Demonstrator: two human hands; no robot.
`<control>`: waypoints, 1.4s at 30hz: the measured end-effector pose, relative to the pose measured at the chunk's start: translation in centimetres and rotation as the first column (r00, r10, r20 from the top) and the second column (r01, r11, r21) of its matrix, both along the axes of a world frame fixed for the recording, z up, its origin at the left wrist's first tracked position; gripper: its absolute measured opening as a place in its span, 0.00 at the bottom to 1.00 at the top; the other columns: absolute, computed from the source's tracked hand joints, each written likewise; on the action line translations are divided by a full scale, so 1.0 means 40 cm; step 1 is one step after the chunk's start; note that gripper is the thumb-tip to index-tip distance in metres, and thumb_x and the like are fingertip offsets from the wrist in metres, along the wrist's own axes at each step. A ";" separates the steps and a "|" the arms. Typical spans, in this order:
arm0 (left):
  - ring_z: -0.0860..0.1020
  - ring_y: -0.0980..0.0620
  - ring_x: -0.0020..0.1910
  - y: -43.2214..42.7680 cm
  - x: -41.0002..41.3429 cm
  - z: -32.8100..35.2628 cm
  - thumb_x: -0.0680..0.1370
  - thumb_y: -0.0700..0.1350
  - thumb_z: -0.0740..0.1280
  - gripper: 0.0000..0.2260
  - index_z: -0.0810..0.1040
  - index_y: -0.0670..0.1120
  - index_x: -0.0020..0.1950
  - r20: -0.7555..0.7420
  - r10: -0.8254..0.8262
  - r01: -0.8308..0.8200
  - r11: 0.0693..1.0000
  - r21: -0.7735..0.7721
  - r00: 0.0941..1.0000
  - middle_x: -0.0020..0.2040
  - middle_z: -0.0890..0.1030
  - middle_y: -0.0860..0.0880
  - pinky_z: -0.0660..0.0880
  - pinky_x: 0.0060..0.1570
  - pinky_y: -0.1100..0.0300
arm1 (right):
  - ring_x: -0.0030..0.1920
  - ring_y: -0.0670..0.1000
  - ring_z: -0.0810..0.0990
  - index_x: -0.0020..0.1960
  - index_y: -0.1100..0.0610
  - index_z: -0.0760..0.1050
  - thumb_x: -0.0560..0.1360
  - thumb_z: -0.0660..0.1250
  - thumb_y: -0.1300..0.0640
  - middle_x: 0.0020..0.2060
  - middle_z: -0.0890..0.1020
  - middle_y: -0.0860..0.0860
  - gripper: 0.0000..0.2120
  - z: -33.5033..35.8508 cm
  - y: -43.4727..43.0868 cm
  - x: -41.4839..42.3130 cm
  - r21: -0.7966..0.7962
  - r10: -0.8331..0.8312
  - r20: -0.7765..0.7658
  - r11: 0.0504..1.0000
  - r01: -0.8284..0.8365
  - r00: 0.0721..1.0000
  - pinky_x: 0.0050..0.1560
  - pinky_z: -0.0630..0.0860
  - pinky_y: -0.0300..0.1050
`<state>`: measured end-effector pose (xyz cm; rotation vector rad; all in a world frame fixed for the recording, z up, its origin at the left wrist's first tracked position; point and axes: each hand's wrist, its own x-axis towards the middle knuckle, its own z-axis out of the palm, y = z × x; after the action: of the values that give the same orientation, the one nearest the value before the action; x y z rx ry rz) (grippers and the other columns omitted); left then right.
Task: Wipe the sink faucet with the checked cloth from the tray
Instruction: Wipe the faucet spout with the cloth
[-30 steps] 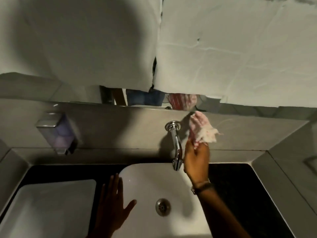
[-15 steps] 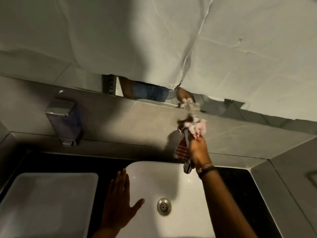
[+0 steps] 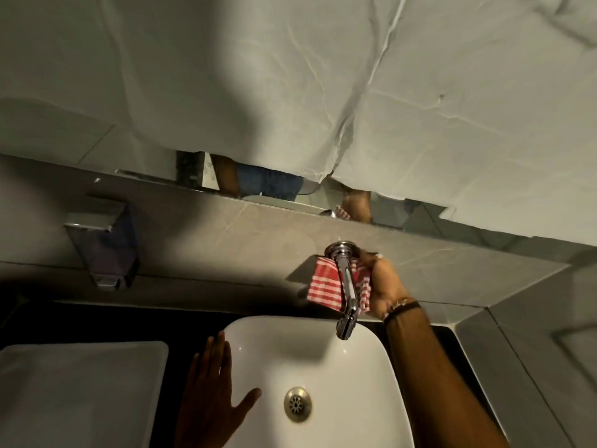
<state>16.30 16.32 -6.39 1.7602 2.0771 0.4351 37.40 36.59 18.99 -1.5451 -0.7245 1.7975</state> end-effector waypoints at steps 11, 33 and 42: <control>0.50 0.40 0.83 -0.004 0.002 0.008 0.71 0.79 0.52 0.52 0.56 0.41 0.81 -0.013 0.024 -0.024 0.999 0.042 1.000 0.84 0.52 0.42 0.34 0.76 0.53 | 0.86 0.64 0.37 0.88 0.58 0.46 0.83 0.55 0.46 0.88 0.45 0.59 0.38 -0.068 -0.143 -0.081 -0.349 -0.124 0.895 0.400 -0.848 -0.428 0.85 0.37 0.63; 0.35 0.49 0.82 0.018 -0.020 0.001 0.69 0.80 0.55 0.52 0.70 0.38 0.75 -0.038 -0.003 0.004 1.000 0.021 0.999 0.84 0.51 0.44 0.37 0.76 0.53 | 0.65 0.67 0.84 0.75 0.57 0.75 0.86 0.62 0.45 0.65 0.85 0.62 0.23 -0.045 -0.052 -0.042 0.269 0.034 0.250 0.957 -0.103 0.968 0.67 0.81 0.65; 0.49 0.41 0.81 0.022 -0.011 -0.012 0.71 0.79 0.54 0.51 0.69 0.38 0.76 -0.023 0.011 -0.011 1.000 -0.016 1.000 0.84 0.53 0.44 0.33 0.76 0.55 | 0.63 0.65 0.84 0.73 0.65 0.79 0.79 0.68 0.46 0.65 0.84 0.65 0.29 -0.081 0.003 0.036 -0.105 -0.045 -0.278 0.994 0.017 0.959 0.78 0.71 0.62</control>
<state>15.87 17.19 -6.88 1.7536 2.1010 0.4013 38.83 36.70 15.73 -1.3169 -0.4764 2.0031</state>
